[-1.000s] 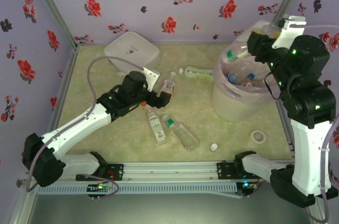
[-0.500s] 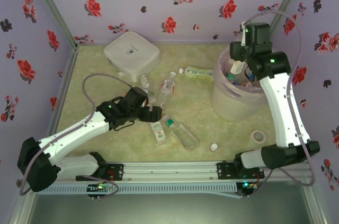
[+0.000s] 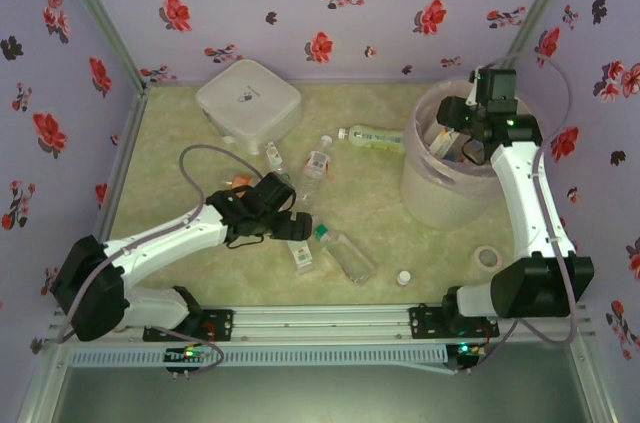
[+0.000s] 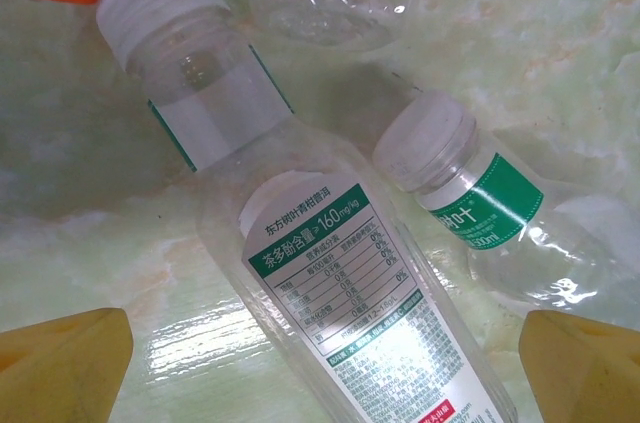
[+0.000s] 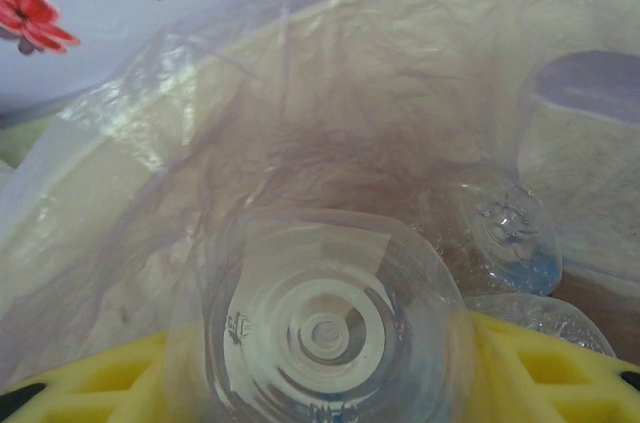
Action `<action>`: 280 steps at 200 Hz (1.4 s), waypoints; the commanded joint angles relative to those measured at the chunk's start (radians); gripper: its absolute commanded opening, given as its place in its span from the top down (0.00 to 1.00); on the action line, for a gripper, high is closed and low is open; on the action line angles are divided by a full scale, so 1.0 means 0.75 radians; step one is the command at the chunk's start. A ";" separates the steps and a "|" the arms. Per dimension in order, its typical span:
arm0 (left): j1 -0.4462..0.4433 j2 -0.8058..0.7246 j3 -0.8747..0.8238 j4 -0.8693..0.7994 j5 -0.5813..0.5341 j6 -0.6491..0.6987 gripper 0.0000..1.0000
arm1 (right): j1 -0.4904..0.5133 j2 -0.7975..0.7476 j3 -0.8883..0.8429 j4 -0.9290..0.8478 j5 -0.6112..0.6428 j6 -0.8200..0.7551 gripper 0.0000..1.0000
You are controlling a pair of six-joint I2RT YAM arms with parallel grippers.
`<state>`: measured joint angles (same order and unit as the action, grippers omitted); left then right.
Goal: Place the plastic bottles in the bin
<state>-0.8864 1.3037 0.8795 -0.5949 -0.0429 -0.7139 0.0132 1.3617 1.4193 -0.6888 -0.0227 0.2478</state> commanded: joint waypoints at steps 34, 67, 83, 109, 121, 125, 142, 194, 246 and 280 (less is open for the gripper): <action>-0.016 0.047 -0.014 -0.017 0.057 -0.038 0.00 | -0.084 0.016 -0.176 0.029 -0.115 0.164 0.57; -0.022 0.069 -0.029 -0.005 0.089 -0.049 0.00 | -0.113 -0.062 -0.097 -0.045 -0.109 0.144 0.37; -0.025 0.085 -0.031 0.003 0.100 -0.051 0.00 | -0.120 -0.095 -0.040 -0.106 -0.096 0.122 0.30; -0.032 0.118 -0.039 0.014 0.110 -0.062 0.00 | -0.131 -0.157 0.045 -0.193 -0.048 0.093 0.21; -0.033 0.128 -0.045 0.021 0.111 -0.071 0.00 | -0.134 -0.185 0.074 -0.221 -0.039 0.085 0.18; -0.033 0.129 -0.049 0.025 0.110 -0.074 0.00 | -0.134 -0.192 0.083 -0.227 -0.039 0.082 0.17; -0.037 0.143 -0.057 0.032 0.114 -0.087 0.00 | -0.134 -0.225 0.113 -0.258 -0.046 0.077 0.14; -0.064 0.160 -0.125 0.060 0.170 -0.149 0.00 | -0.134 -0.318 0.133 -0.237 -0.174 0.099 0.08; -0.064 0.111 -0.147 -0.008 0.126 -0.162 0.09 | -0.134 -0.379 0.102 -0.107 -0.395 0.187 0.09; -0.064 0.109 -0.116 -0.051 0.108 -0.139 0.27 | -0.134 -0.398 0.075 -0.057 -0.483 0.222 0.09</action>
<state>-0.9295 1.4071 0.7639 -0.5774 0.0624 -0.8299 -0.0814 1.0782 1.4906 -0.7902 -0.3023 0.3767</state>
